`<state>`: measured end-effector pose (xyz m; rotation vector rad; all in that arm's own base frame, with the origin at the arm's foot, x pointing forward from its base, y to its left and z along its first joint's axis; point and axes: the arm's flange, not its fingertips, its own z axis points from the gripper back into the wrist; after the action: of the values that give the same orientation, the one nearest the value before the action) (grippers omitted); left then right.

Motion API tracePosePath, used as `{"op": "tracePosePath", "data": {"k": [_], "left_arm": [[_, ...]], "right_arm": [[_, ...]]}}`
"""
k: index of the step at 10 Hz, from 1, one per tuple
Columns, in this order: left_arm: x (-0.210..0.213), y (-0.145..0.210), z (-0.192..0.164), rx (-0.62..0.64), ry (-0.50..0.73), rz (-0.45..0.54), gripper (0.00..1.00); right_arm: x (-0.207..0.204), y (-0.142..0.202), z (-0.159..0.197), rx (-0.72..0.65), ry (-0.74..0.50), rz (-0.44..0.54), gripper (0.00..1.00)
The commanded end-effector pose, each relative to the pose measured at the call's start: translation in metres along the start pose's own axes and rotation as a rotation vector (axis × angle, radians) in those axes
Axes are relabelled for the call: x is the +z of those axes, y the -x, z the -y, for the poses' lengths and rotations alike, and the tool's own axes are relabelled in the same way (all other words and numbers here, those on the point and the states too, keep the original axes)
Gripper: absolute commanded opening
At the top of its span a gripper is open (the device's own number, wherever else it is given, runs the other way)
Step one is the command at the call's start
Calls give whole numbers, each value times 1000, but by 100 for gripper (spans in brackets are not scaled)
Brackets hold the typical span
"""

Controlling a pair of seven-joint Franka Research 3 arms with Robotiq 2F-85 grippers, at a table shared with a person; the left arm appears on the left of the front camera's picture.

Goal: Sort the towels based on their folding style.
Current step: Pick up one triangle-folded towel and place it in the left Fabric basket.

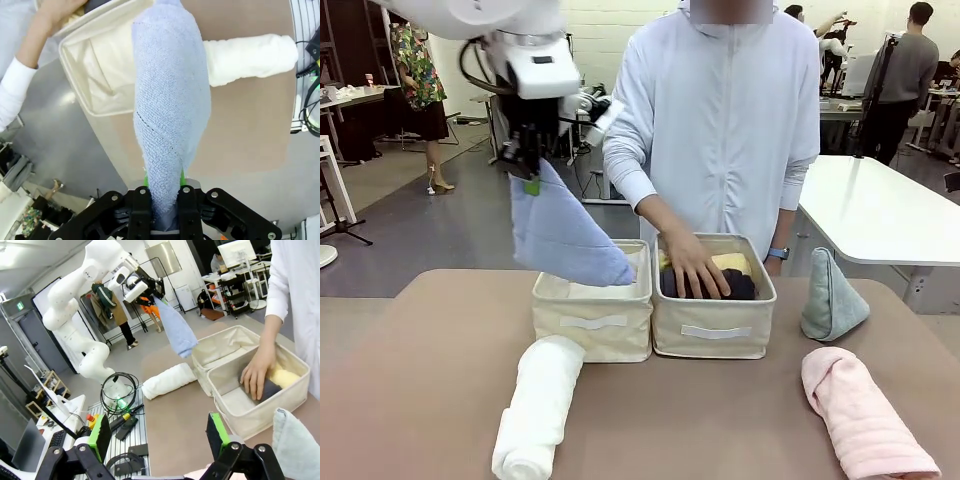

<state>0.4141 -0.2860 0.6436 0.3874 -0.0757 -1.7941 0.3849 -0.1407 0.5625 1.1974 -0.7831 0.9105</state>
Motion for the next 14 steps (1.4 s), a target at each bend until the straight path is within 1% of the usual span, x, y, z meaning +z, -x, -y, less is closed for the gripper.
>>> {"op": "tracePosePath", "data": {"k": [1,2,3,7,8,9,10,12,14], "left_arm": [[-3,-14,-24,75,73,-9,16],[-11,1,-27,117,57,-30,16],[-10,-10,-10,22,38,0,16],[-10,-10,-10,22,38,0,16],[-12,-14,-16,40,48,3,16],[-23,-15,-30,-25,51,52,16],[-34,-21,-40,-23,32,42,16],[-58,-33,-55,-19,59,20,16],[-85,-45,-65,-5,102,-31,16]], "right_arm": [[0,-3,1,18,-10,34,100],[0,-3,1,18,-10,34,100],[0,-3,1,18,-10,34,100],[0,-3,1,18,-10,34,100],[0,-3,1,18,-10,34,100],[0,-3,1,18,-10,34,100],[0,-3,1,18,-10,34,100],[0,-3,1,18,-10,34,100],[0,-3,1,18,-10,34,100]]}}
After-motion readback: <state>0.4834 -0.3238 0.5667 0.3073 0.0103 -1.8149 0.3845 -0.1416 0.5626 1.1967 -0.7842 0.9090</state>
